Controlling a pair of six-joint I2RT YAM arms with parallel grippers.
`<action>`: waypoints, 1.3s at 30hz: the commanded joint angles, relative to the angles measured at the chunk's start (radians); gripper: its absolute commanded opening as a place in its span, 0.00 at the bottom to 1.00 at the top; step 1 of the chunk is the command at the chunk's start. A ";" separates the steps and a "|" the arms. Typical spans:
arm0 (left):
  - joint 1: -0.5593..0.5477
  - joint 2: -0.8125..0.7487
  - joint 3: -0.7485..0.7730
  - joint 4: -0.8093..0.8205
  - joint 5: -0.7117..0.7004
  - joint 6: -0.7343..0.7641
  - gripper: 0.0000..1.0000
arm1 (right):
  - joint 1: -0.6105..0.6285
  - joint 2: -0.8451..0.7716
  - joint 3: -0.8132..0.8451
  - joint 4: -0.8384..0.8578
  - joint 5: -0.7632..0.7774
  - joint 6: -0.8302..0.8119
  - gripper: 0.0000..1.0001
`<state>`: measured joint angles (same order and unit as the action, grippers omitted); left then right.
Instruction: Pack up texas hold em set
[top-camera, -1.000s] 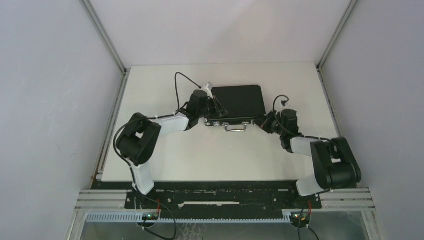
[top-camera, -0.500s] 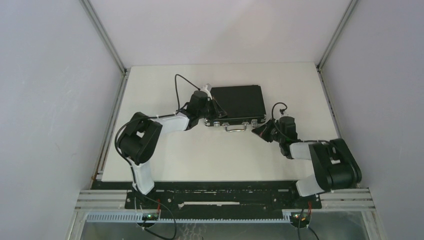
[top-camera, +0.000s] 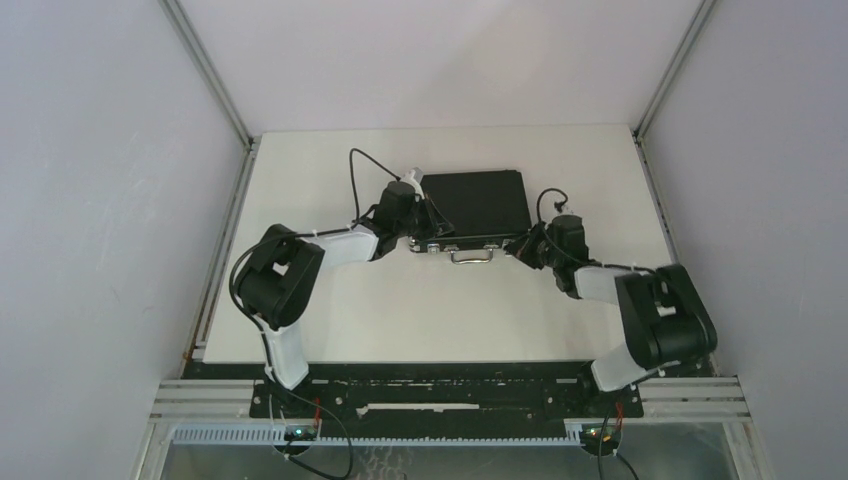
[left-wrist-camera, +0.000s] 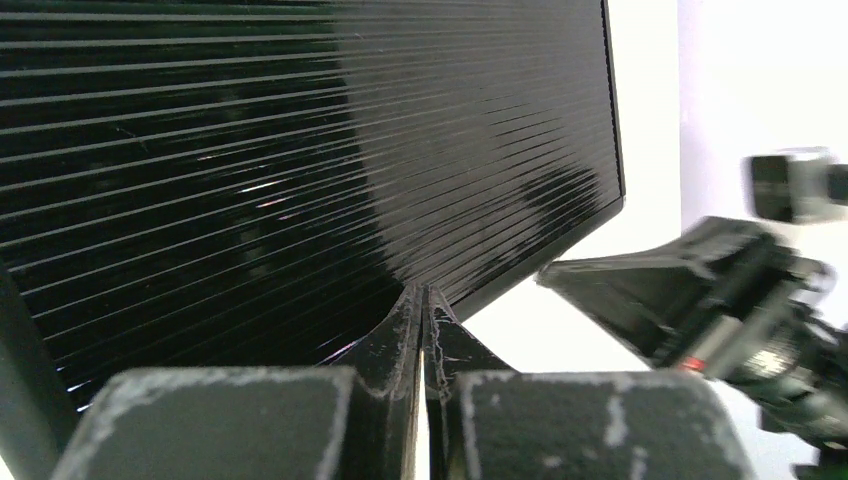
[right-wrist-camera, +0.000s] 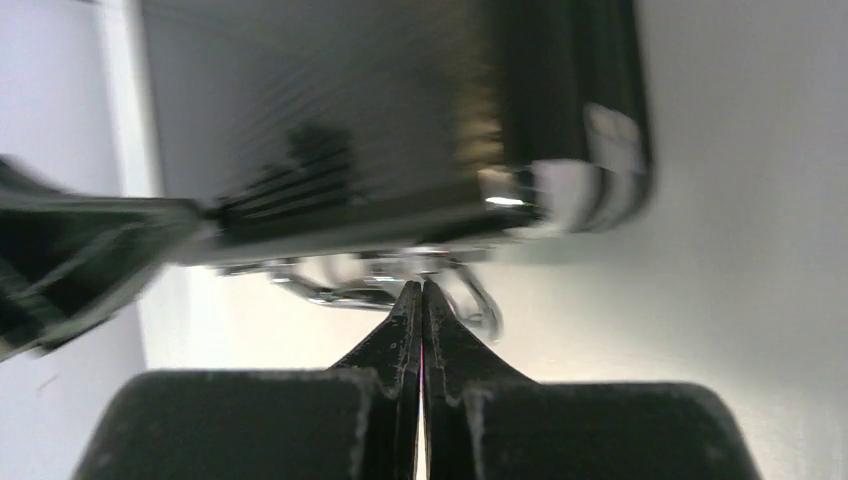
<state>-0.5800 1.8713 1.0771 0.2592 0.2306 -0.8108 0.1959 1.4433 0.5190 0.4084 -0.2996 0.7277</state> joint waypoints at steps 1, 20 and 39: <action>0.010 -0.023 0.017 -0.016 -0.001 0.024 0.05 | 0.008 0.157 -0.010 0.073 0.065 0.023 0.00; 0.010 -0.066 -0.014 0.004 0.002 0.038 0.07 | 0.136 -0.304 0.006 -0.175 0.266 -0.140 0.00; -0.045 -0.288 -0.133 -0.034 -0.124 0.182 0.16 | 0.219 -0.034 0.030 -0.320 0.508 -0.171 0.02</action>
<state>-0.6270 1.6432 1.0187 0.2028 0.1352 -0.6613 0.4080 1.3605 0.5201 0.0696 0.1352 0.5327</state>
